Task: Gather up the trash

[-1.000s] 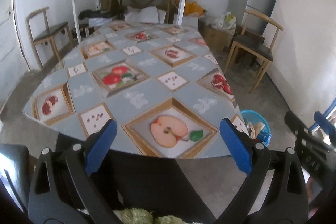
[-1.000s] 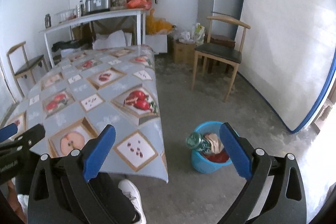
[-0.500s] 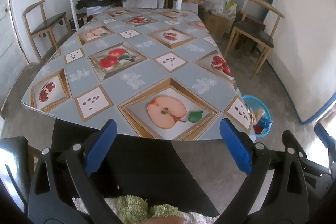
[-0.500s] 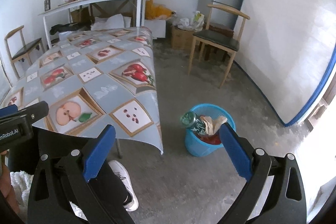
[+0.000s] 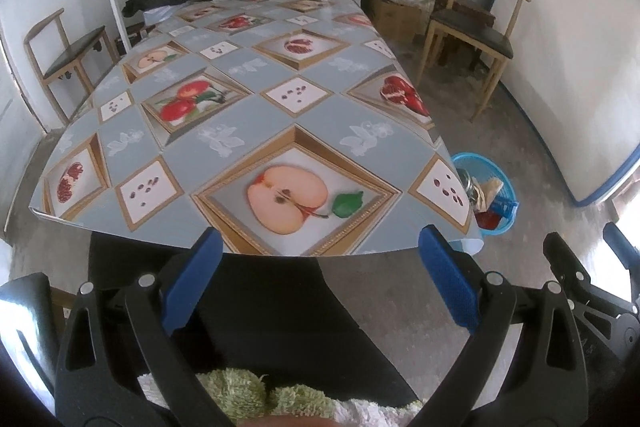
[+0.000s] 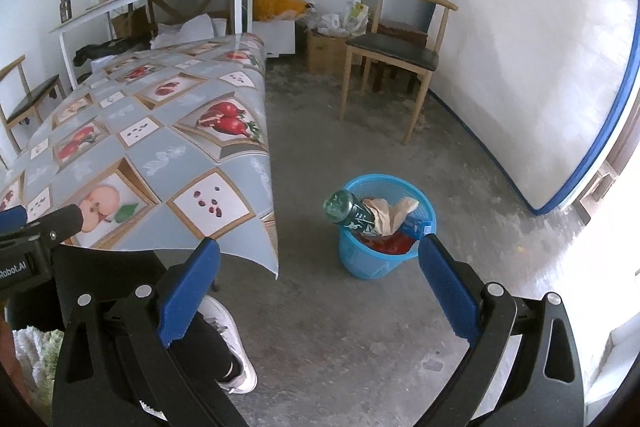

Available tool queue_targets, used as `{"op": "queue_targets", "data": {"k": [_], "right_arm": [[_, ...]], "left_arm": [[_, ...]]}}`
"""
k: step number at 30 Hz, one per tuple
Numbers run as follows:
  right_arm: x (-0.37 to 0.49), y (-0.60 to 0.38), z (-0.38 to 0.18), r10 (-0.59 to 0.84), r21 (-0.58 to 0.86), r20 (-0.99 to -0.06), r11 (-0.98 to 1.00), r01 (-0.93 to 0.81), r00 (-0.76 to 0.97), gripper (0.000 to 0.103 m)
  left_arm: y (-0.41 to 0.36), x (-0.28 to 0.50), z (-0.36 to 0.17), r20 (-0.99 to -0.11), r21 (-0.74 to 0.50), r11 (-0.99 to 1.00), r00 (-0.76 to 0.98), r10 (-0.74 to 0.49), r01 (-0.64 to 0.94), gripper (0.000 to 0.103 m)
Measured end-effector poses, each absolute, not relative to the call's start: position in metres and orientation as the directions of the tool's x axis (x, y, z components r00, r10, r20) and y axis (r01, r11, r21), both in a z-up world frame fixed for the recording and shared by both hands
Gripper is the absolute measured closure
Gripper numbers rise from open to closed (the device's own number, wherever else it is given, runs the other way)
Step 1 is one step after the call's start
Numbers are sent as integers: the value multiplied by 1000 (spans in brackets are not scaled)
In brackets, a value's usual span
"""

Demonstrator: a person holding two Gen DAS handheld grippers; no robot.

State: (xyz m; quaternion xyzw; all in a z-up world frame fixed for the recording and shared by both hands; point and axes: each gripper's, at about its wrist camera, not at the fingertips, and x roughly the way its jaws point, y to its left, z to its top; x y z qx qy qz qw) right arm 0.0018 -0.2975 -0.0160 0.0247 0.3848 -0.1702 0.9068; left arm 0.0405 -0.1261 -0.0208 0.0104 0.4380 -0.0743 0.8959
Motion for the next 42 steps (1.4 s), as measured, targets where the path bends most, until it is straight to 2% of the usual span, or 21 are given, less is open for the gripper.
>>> {"op": "queue_targets", "data": {"k": [42], "right_arm": [[2, -314, -12, -309, -73, -698, 928, 365, 646, 7]], "left_arm": [[-141, 41, -15, -777, -22, 985, 617, -125, 172, 8]]}}
